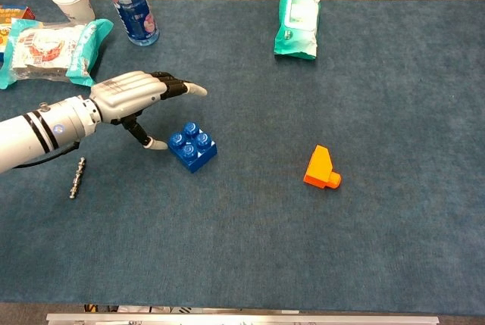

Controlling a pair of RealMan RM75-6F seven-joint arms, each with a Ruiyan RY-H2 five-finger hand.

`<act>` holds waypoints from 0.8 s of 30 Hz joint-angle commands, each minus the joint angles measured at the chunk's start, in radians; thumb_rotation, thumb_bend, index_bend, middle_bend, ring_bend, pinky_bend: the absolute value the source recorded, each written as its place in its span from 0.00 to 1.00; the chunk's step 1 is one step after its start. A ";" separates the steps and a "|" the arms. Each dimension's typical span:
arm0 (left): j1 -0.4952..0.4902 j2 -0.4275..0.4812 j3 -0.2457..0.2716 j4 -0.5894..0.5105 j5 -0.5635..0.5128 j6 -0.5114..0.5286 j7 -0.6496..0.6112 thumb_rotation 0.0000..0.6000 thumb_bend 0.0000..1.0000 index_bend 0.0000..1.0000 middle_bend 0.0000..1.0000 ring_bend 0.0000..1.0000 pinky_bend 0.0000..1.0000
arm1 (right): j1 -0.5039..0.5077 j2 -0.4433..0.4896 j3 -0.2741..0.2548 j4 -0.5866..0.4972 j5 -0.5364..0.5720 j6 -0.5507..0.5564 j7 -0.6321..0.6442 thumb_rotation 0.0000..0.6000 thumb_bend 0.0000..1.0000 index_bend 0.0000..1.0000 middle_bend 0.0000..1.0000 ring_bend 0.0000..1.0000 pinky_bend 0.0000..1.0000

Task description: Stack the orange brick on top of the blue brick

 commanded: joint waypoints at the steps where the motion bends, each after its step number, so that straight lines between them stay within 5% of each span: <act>1: -0.014 -0.016 -0.013 -0.005 -0.022 -0.017 0.011 1.00 0.15 0.10 0.15 0.16 0.10 | -0.002 0.001 0.000 0.006 0.001 0.001 0.008 1.00 0.19 0.26 0.32 0.25 0.30; 24: -0.063 -0.080 -0.080 -0.063 -0.147 -0.050 0.164 1.00 0.15 0.10 0.15 0.16 0.10 | -0.014 0.020 0.002 0.036 -0.011 0.016 0.069 1.00 0.19 0.26 0.32 0.25 0.30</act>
